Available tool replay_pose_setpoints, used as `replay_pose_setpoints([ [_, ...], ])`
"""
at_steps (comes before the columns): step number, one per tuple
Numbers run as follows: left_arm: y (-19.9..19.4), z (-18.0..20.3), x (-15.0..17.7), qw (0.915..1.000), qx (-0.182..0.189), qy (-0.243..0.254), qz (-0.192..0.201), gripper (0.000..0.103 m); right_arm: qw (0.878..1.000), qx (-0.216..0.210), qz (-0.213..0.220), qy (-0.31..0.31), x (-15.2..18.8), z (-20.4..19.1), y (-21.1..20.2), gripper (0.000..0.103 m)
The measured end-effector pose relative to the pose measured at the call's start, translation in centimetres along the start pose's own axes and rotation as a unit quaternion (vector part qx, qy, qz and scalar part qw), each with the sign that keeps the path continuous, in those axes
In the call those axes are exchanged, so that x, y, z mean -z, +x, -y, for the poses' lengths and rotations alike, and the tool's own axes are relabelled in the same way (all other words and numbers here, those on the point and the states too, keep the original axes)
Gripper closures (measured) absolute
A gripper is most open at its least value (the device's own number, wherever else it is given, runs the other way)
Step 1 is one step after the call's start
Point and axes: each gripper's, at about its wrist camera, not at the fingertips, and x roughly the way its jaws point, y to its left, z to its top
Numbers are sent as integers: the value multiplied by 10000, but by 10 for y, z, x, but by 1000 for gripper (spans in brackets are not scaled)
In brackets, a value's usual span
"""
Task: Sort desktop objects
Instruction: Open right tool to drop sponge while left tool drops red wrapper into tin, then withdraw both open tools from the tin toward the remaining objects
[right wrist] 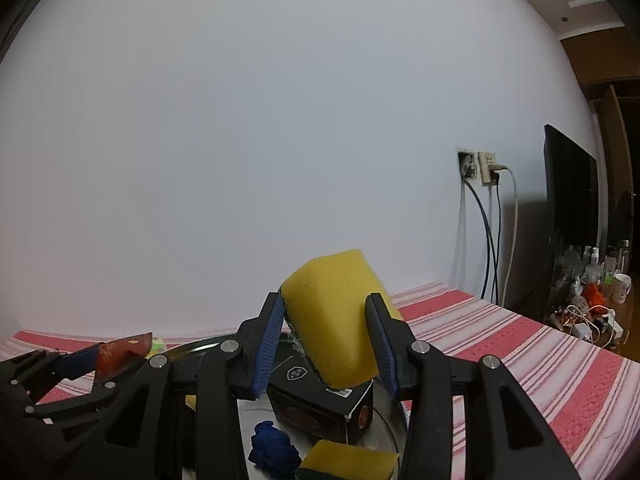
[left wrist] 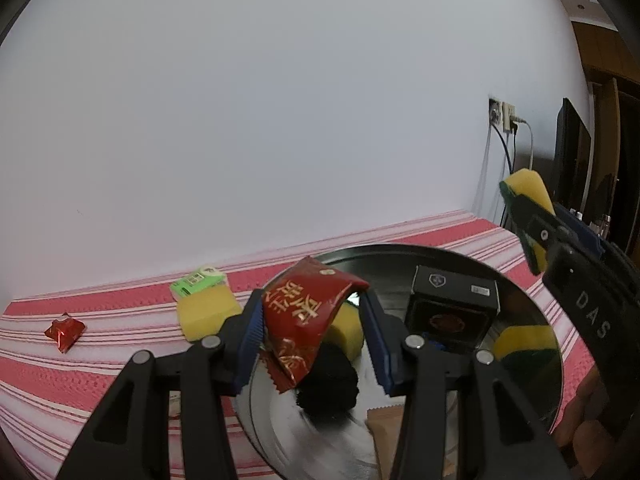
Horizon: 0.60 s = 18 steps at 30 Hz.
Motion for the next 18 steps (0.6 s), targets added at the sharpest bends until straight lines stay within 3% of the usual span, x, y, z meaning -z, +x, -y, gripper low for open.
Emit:
replay_pose_setpoints([
  [2, 4, 3, 2, 10000, 7, 39, -66, 56, 9999, -81, -138, -29, 2, -1, 5, 57],
  [5, 7, 6, 8, 9998, -75, 148, -129, 44, 9996, -107, -263, -82, 2, -2, 10, 56],
  [7, 5, 5, 11, 9996, -197, 160, -89, 22, 9999, -50, -67, 59, 3, 2, 1, 47],
  [8, 3, 5, 11, 9996, -242, 153, -53, 2, 9999, -5, 44, 143, 3, 4, -3, 32],
  [9, 0, 3, 11, 9994, -306, 135, 13, 0, 9996, 56, 175, 223, 3, 7, -9, 19],
  [12, -13, -1, 8, 9990, -372, 121, 217, 1, 9983, 193, 490, 263, 3, 8, -21, 15],
  [18, -21, -7, 6, 9987, -451, 29, 245, 1, 9948, 404, 895, 280, 7, 3, -38, 5],
])
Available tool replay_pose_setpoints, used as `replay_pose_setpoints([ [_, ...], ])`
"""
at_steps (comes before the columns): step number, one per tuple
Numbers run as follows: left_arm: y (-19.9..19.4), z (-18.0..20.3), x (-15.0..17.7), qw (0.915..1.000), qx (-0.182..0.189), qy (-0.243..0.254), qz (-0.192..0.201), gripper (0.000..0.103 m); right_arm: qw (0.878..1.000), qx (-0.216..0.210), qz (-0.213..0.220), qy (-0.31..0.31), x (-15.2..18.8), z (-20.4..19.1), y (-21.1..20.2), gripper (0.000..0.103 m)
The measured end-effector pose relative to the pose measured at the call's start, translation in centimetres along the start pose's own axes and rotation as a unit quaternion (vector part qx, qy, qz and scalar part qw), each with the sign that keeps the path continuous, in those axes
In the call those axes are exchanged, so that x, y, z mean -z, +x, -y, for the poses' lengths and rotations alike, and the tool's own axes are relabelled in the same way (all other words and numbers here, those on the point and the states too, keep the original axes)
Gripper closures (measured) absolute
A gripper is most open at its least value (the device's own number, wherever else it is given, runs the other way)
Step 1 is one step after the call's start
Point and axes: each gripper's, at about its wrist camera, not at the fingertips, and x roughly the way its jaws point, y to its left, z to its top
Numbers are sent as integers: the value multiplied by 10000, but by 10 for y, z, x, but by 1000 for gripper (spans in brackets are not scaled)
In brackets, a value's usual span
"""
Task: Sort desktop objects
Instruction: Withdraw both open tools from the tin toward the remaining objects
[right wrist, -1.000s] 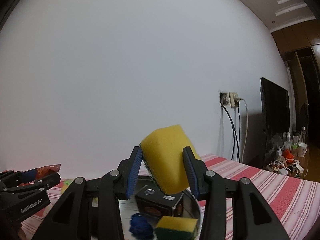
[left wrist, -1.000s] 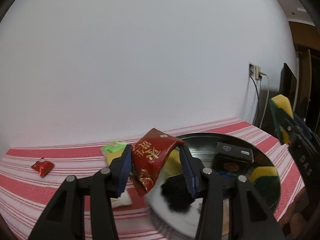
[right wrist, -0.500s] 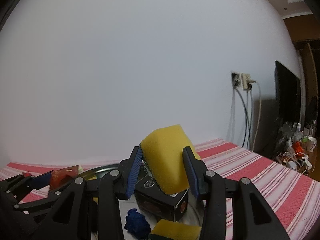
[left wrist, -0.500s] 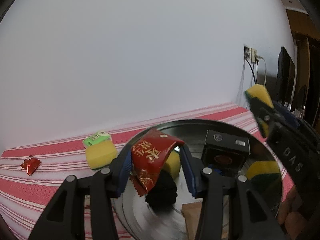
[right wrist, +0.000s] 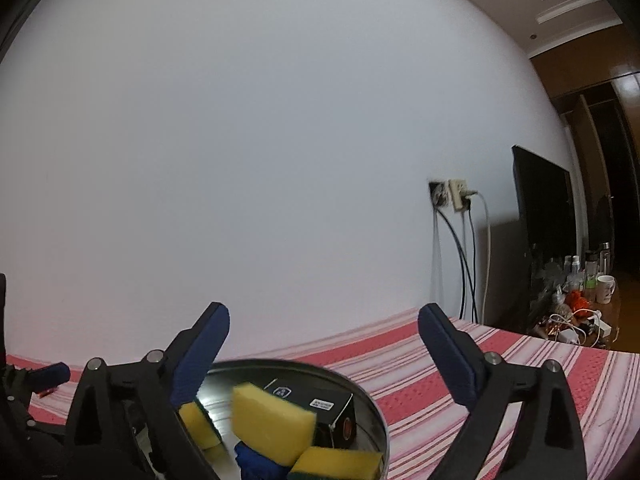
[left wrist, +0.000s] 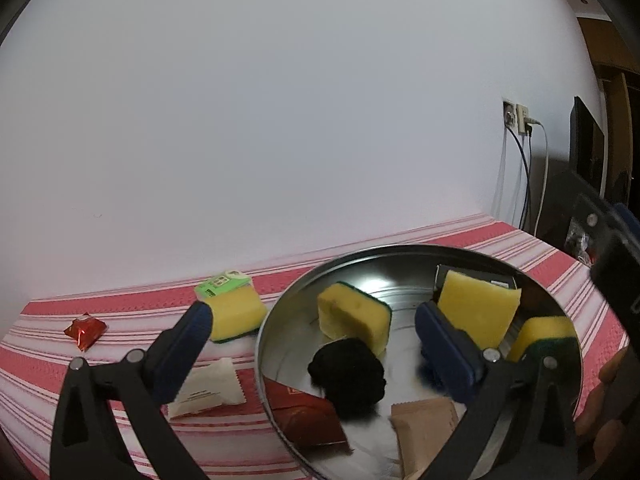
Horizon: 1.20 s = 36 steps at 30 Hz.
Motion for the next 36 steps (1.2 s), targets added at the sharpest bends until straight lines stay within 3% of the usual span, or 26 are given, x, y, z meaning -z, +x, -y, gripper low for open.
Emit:
replay_pose_setpoints([
  [2, -2, -2, 0, 10000, -27, -8, -5, 1, 9999, 60, 90, 58, 0, 0, -4, 0],
  [11, 4, -16, 8, 9991, -426, 84, -33, 1, 9997, 29, 248, -78, 4, -12, -14, 0],
  [18, 7, -32, 16, 9987, -490, -118, -109, 1, 9985, 109, 496, -196, 3, -23, -28, 0],
  [23, 3, -41, 21, 9983, -568, -112, -106, 1, 9995, 9, 301, 66, 4, -20, -29, 0],
  [29, 4, -45, 26, 9974, -694, 39, -178, 1, 9991, 68, 406, 95, 2, -21, -36, 0],
  [36, 1, -60, 30, 9973, -666, -163, -260, 1, 9991, 13, 407, 113, 3, -26, -44, 0],
])
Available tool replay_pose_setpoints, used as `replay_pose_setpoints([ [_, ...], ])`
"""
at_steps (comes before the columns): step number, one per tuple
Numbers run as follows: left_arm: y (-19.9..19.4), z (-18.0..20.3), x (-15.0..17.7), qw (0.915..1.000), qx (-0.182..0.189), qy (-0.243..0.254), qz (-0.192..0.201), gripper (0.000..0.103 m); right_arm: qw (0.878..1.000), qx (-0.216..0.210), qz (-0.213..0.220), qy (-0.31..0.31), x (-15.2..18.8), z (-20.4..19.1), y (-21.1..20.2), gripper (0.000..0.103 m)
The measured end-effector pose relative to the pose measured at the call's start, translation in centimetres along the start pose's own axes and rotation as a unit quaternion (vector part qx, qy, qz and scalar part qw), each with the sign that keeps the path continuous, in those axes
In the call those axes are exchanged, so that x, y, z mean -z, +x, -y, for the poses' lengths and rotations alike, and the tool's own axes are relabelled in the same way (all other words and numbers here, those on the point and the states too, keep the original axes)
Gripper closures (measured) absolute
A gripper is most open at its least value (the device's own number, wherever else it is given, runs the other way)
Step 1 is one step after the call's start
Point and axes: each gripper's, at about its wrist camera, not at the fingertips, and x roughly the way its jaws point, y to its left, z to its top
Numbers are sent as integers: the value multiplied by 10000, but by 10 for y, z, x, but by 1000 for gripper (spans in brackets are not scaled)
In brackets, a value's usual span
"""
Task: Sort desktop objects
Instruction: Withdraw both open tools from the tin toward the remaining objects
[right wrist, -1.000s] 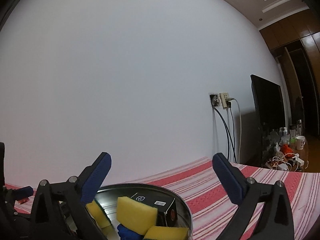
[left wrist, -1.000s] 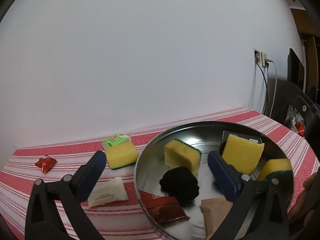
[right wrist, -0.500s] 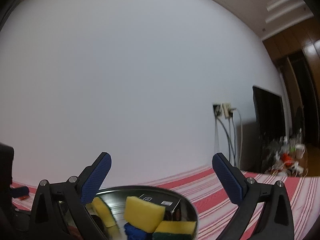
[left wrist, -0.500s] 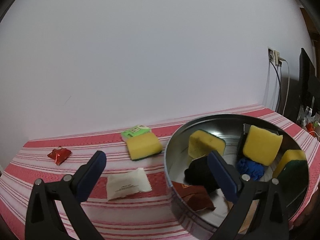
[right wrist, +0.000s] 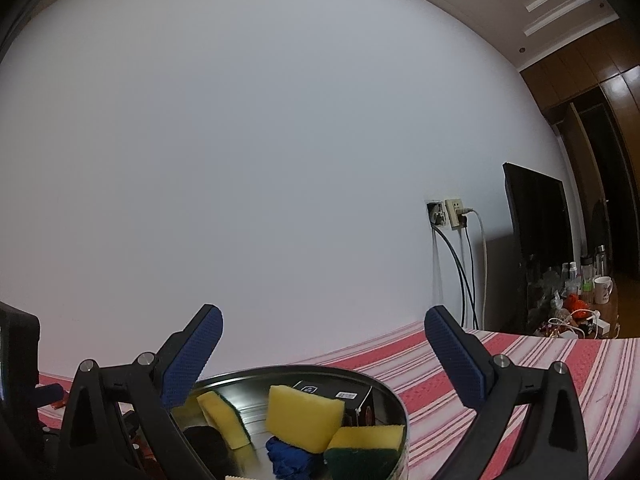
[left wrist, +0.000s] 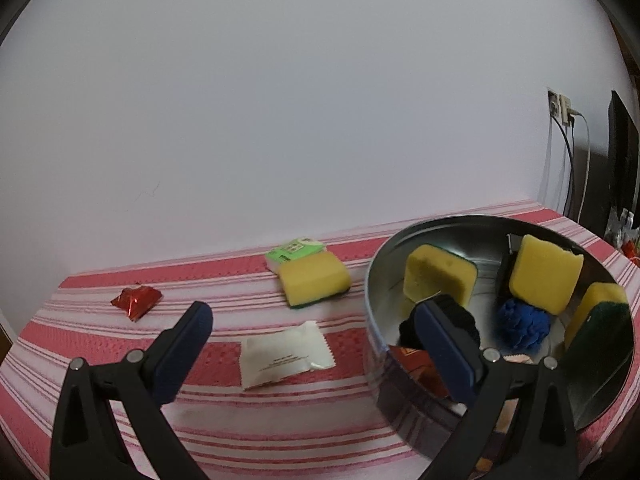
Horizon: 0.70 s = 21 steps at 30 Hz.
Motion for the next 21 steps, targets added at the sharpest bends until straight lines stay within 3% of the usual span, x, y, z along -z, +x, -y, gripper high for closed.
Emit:
replay_pose_setpoints([
  [9, 5, -38, 5, 9996, -201, -119, -180, 1, 9987, -450, -248, -55, 1, -26, -10, 0],
  [16, 25, -101, 9, 9941, -806, -487, -532, 1, 9936, -928, -586, -254, 8, -63, -14, 1],
  [21, 34, -138, 11, 9900, -1201, -494, -546, 1, 9883, -1186, -938, -221, 16, -85, -7, 1],
])
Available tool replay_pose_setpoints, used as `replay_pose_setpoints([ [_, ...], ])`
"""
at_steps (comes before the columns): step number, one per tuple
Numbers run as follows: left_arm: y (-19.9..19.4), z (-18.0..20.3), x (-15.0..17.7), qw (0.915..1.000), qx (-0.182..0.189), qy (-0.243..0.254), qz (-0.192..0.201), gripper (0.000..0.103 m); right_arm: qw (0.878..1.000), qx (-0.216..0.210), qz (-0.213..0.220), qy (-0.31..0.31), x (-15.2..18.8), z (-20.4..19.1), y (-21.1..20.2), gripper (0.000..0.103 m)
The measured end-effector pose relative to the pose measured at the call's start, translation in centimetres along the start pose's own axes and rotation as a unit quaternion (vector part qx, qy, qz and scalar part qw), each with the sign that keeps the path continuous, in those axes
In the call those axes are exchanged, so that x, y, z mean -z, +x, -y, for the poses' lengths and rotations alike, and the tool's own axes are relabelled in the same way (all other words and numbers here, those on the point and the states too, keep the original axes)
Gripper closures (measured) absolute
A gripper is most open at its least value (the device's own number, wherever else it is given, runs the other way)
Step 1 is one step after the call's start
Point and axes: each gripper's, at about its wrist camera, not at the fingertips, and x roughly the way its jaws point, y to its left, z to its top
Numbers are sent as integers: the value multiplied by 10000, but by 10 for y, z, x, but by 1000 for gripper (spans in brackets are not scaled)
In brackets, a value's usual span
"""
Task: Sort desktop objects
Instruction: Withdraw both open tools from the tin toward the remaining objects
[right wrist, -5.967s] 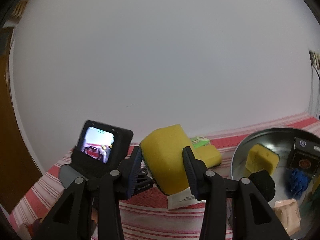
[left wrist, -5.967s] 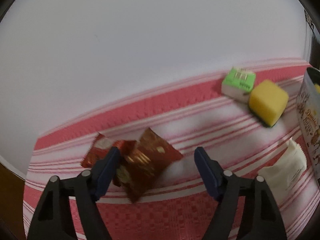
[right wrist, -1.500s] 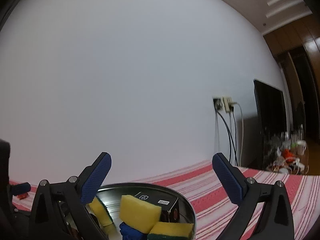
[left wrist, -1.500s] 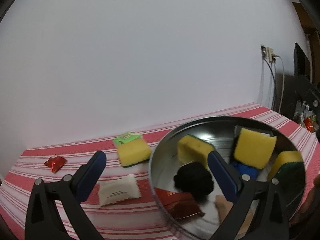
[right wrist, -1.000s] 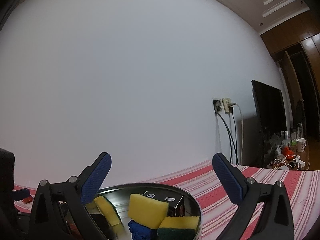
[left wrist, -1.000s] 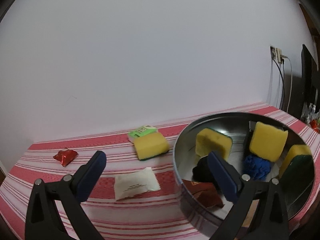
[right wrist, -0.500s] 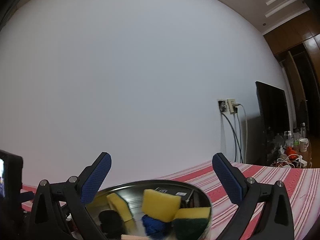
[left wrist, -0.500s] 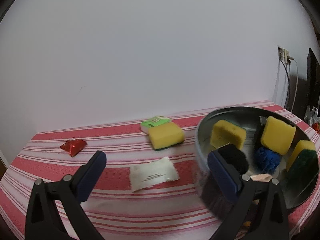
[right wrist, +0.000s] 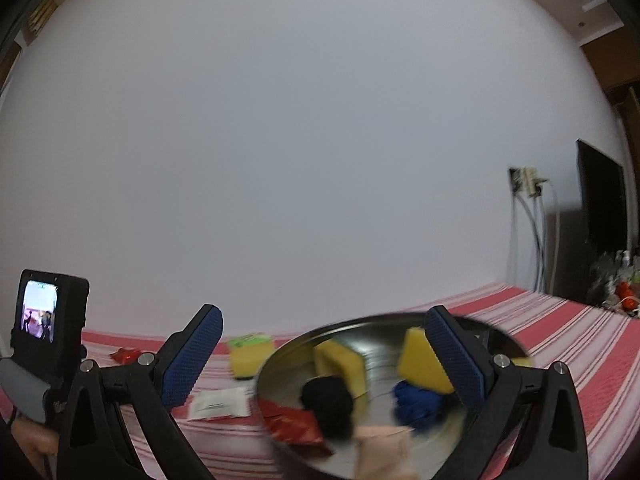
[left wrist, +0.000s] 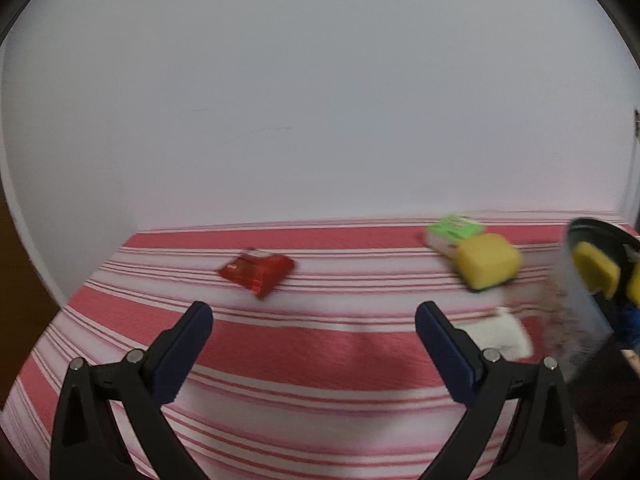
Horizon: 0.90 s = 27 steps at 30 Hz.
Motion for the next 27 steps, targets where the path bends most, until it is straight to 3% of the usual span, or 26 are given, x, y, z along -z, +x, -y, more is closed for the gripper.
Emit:
replay_pose_setpoints([
  [6, 22, -34, -7, 9994, -333, -54, -70, 1, 9988, -266, -377, -151, 7, -29, 20, 1],
  [12, 44, -73, -11, 9977, -495, -407, -240, 1, 9936, -591, -864, -415, 17, -63, 42, 1],
  [21, 64, -108, -12, 9912, -958, -790, -464, 1, 9747, -892, -1896, -784, 37, -119, 89, 1],
  [27, 69, -126, -10, 9872, -1022, -1066, -595, 1, 9534, -653, -2833, -810, 55, -132, 133, 1],
])
